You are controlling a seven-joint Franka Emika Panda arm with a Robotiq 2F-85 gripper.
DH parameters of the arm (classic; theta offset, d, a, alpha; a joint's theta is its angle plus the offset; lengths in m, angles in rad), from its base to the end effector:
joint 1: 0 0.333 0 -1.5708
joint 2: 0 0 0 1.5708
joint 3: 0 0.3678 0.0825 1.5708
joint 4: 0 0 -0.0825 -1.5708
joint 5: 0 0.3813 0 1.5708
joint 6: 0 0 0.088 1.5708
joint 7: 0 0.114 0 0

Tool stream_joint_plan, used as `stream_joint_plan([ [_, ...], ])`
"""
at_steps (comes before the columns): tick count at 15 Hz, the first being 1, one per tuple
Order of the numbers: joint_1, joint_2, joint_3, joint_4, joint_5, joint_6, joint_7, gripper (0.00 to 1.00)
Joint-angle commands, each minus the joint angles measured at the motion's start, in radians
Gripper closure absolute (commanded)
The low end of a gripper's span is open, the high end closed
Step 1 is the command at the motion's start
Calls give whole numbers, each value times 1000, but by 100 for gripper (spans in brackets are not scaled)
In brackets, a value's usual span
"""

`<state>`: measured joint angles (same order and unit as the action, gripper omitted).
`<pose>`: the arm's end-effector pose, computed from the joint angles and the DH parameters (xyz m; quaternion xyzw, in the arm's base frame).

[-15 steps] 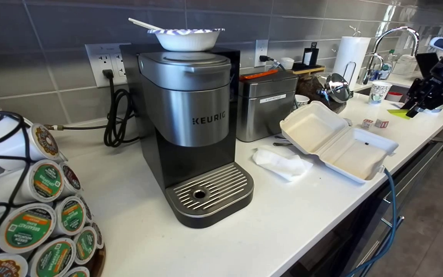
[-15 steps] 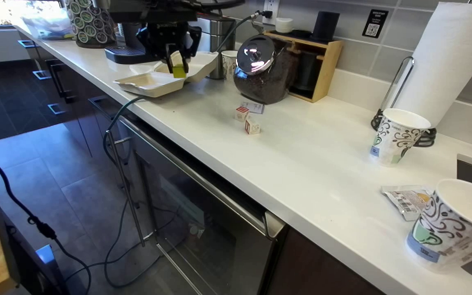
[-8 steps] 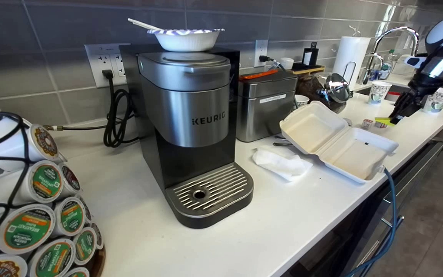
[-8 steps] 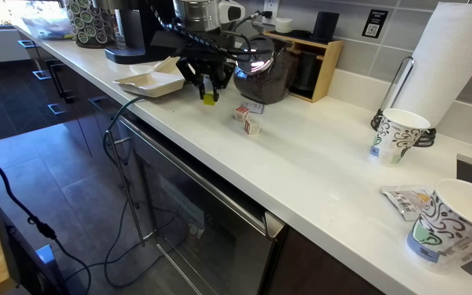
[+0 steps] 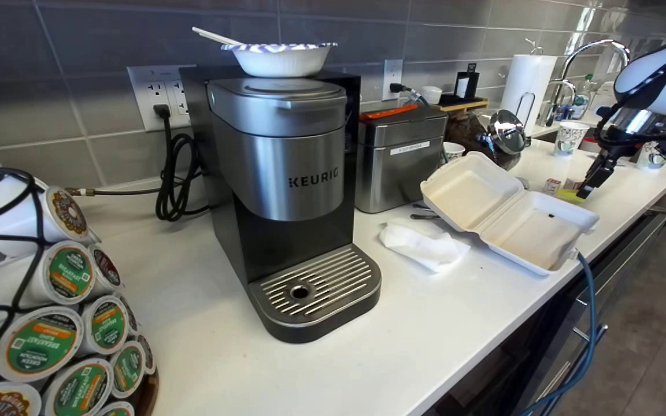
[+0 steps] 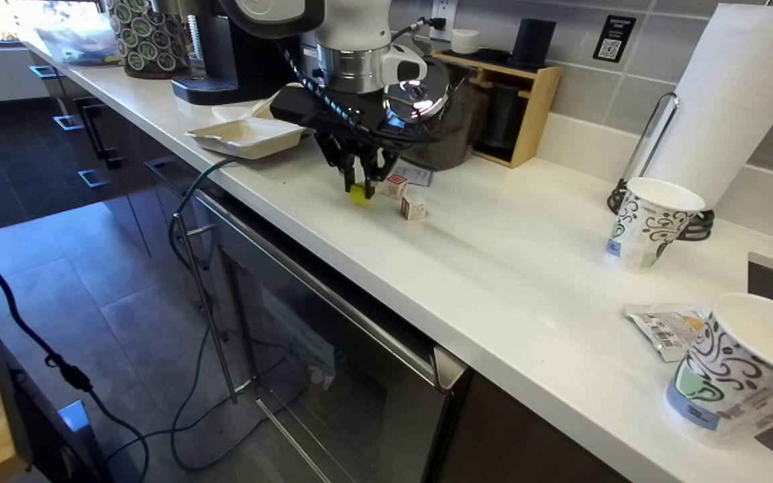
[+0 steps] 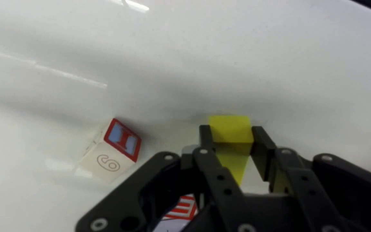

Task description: Remove the yellow block from the lunch pack

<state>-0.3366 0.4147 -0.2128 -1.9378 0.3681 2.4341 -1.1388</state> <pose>0.5611 -0.3279 0.3254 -0.9808 -0.1692 -0.0951 0.0188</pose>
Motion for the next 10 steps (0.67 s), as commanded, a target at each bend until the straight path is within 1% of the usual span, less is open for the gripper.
stream_joint_plan([
  [1,-36,28,34,30,-38,-20,85,41],
  [2,-34,17,34,22,-54,-17,102,35],
  [3,-31,-6,33,9,-74,-20,117,27],
  [5,-10,-97,16,-50,-149,-19,152,12],
  [6,-5,-155,15,-89,-180,-10,157,5],
  [7,-1,-210,15,-124,-210,-13,155,0],
  [9,6,-313,20,-194,-245,10,131,0],
  [10,-12,-180,26,-73,-202,-3,131,1],
])
